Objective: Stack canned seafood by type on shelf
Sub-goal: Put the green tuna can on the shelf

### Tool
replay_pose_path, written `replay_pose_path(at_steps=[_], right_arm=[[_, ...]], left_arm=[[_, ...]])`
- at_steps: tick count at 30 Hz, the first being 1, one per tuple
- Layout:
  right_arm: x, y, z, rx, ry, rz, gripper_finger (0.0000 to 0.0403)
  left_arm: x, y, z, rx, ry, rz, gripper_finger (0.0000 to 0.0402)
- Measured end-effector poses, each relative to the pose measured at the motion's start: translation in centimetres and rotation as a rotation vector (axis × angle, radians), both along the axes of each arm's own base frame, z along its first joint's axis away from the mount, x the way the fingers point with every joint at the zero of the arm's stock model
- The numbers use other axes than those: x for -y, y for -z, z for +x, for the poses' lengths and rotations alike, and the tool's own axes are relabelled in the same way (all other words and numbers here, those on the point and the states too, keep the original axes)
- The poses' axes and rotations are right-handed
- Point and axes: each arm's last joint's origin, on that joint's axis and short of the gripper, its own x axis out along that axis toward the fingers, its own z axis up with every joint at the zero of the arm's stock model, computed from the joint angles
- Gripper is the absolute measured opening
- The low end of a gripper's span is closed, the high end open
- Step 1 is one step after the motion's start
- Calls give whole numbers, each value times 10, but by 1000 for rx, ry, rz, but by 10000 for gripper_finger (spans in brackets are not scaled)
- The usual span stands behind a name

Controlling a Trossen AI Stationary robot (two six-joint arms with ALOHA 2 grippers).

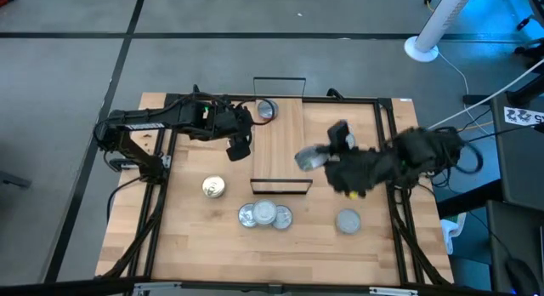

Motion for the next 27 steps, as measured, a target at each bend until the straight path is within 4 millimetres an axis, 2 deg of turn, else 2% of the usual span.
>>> replay_pose_path(at_steps=[4, 8, 11, 15, 22, 27], right_arm=[[32, 0, -5, -25, 58, 54, 142], [64, 23, -4, -106, 146, 75, 141], [87, 49, 3, -98, 143, 83, 141], [119, 84, 10, -2, 85, 102, 141], [185, 158, 19, 62, 190, -23, 145], [215, 212, 17, 39, 218, -102, 144]], left_arm=[[-4, 0, 0, -13, 6, 9, 246], [-7, 0, -1, -13, -3, 10, 246], [-7, 0, -1, -16, 1, 12, 246], [-7, 0, -1, -16, 2, 13, 246], [-7, 0, 0, -12, 0, 11, 246], [-7, 0, 0, -11, 0, 12, 246]])
